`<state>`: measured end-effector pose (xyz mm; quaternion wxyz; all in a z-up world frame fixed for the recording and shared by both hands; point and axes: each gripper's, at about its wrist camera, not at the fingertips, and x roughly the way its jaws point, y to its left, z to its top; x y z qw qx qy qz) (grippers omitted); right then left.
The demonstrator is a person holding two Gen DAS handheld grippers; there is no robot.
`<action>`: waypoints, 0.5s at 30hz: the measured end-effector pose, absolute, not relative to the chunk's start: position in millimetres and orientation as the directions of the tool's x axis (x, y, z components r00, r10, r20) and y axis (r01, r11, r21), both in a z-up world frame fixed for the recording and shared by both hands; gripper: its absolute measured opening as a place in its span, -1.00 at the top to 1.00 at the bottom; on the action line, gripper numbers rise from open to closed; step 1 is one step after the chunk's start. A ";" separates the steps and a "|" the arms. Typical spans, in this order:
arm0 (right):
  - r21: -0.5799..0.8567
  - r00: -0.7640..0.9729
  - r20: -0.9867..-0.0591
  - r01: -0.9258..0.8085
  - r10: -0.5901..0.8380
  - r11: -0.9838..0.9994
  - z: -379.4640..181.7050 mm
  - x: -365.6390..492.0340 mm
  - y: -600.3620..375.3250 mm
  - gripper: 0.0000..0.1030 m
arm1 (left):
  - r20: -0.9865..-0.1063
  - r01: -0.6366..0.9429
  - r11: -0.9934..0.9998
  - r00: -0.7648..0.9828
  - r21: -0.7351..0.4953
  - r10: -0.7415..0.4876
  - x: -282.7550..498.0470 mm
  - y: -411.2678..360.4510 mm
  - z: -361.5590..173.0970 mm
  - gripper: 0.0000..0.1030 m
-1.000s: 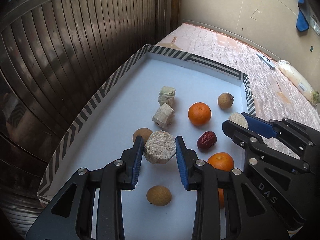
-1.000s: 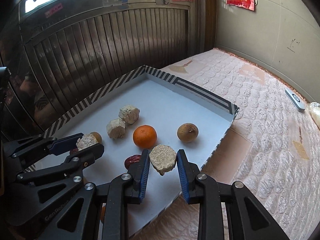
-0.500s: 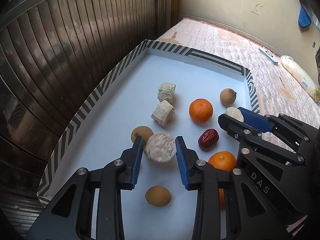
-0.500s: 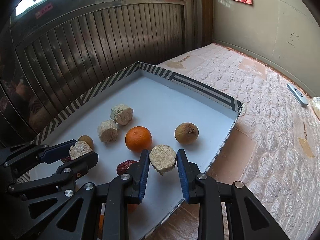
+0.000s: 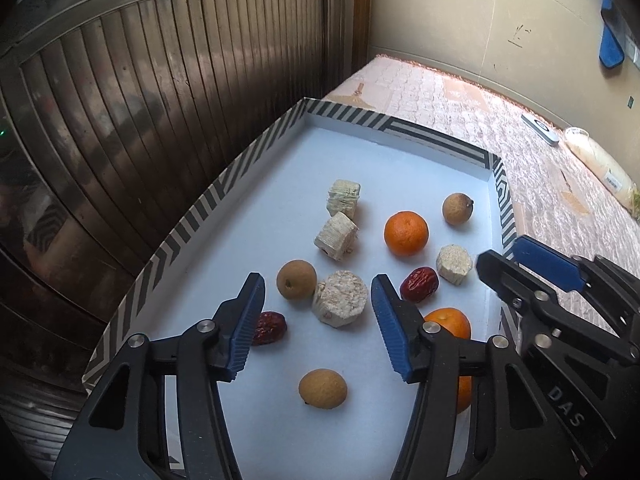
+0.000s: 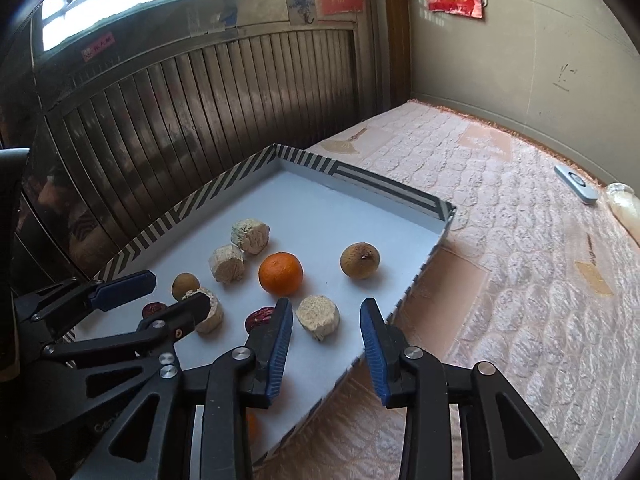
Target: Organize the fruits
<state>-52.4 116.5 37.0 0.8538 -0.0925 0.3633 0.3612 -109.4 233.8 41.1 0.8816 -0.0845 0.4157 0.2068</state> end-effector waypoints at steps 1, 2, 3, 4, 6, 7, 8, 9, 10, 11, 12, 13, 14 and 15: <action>0.107 0.486 -0.679 -0.676 0.550 0.730 39.0 -55.4 112.2 0.31 | -0.765 -0.438 0.899 0.571 0.020 0.296 -110.9 233.3 41.7 -0.08; 0.110 0.498 -0.670 -0.667 0.551 0.737 40.9 -58.4 108.7 0.22 | -0.763 -0.441 0.897 0.574 0.019 0.299 -112.4 232.7 42.4 -0.08; 0.107 0.511 -0.662 -0.660 0.549 0.743 42.7 -61.4 105.5 0.12 | -0.758 -0.444 0.896 0.576 0.023 0.305 -113.8 232.0 43.5 -0.08; 0.096 0.531 -0.652 -0.651 0.542 0.753 44.7 -65.2 102.9 0.08 | -0.752 -0.446 0.894 0.579 0.031 0.315 -115.3 230.6 44.7 -0.08; 0.074 0.562 -0.640 -0.633 0.524 0.770 47.3 -70.3 99.0 0.05 | -0.738 -0.451 0.892 0.588 0.038 0.329 -119.1 227.9 47.3 -0.08; 0.073 0.570 -0.636 -0.627 0.521 0.775 48.2 -72.4 96.5 0.05 | -0.734 -0.454 0.890 0.593 0.037 0.332 -120.7 227.0 48.5 -0.08; 0.078 0.569 -0.635 -0.625 0.522 0.777 48.2 -73.3 94.5 0.05 | -0.730 -0.455 0.890 0.597 0.031 0.331 -122.1 226.7 49.6 -0.08; 0.084 0.568 -0.635 -0.623 0.523 0.778 48.0 -74.3 93.2 0.05 | -0.728 -0.456 0.890 0.601 0.026 0.329 -123.4 226.2 50.4 -0.08; 0.088 0.569 -0.635 -0.618 0.522 0.781 47.6 -75.4 90.9 0.05 | -0.726 -0.458 0.889 0.604 0.024 0.330 -124.7 225.8 51.5 -0.08; 0.089 0.570 -0.635 -0.616 0.521 0.782 47.4 -76.1 90.0 0.05 | -0.722 -0.459 0.888 0.606 0.024 0.333 -126.1 225.3 52.5 -0.08; 0.087 0.572 -0.634 -0.616 0.521 0.783 47.0 -77.6 88.6 0.05 | -0.719 -0.461 0.887 0.609 0.024 0.336 -127.3 224.3 53.5 -0.08; 0.084 0.574 -0.635 -0.615 0.518 0.784 46.5 -78.8 88.2 0.05 | -0.716 -0.463 0.886 0.612 0.021 0.337 -128.9 223.9 54.3 -0.08; 0.080 0.577 -0.635 -0.613 0.514 0.786 46.3 -79.6 87.4 0.05 | -0.714 -0.464 0.886 0.614 0.019 0.337 -130.1 223.3 55.0 -0.08; 0.074 0.580 -0.636 -0.612 0.510 0.788 46.2 -80.8 86.8 0.05 | -0.713 -0.464 0.886 0.615 0.018 0.337 -131.2 222.9 55.5 -0.08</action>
